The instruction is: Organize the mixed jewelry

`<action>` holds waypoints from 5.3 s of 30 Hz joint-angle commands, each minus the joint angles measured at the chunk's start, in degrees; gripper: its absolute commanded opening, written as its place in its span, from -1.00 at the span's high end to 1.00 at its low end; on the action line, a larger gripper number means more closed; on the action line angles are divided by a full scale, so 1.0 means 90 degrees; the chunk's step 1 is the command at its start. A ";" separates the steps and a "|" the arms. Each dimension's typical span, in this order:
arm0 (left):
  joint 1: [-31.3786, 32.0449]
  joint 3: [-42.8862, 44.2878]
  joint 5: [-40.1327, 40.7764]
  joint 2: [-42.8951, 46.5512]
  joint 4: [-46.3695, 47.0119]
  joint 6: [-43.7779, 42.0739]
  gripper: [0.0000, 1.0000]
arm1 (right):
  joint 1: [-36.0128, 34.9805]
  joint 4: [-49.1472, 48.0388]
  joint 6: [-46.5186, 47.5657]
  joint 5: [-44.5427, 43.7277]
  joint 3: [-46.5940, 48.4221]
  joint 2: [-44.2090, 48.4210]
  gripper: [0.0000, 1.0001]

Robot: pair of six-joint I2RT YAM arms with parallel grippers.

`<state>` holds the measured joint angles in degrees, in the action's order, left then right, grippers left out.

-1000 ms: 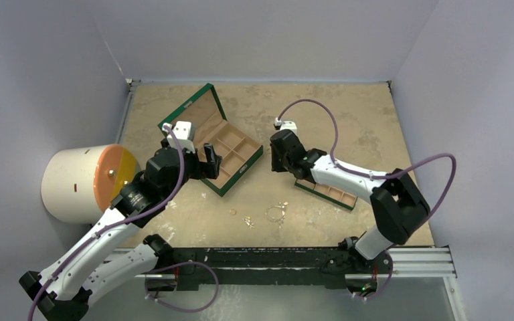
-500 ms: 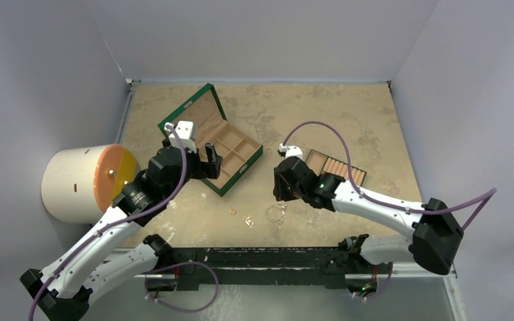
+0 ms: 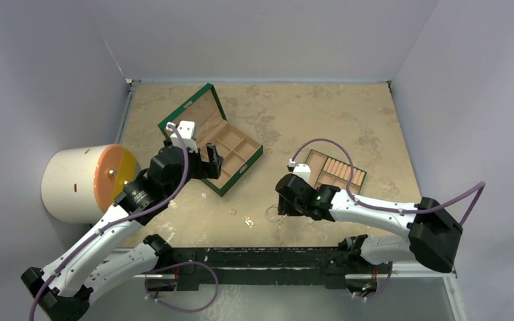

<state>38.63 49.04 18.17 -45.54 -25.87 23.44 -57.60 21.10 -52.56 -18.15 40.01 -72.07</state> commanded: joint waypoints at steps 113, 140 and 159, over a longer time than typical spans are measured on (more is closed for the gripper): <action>-0.0182 0.0066 0.0746 0.1095 0.0125 0.0140 -0.83 | 0.1216 -0.1621 0.2568 -0.0785 0.6777 -0.5292 0.84; -0.0239 0.0052 0.0638 0.1124 0.0133 0.0149 -0.83 | 0.1313 -0.1602 0.2285 -0.1720 0.7711 -0.6669 0.85; -0.0276 0.0048 0.0608 0.1051 0.0153 0.0149 -0.83 | 0.1308 -0.1871 0.2194 -0.1592 0.7030 -0.6059 0.09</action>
<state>36.64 49.04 24.14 -35.94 -26.30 23.64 -46.65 5.82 -32.56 -29.41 105.67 -132.64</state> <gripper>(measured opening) 0.917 0.450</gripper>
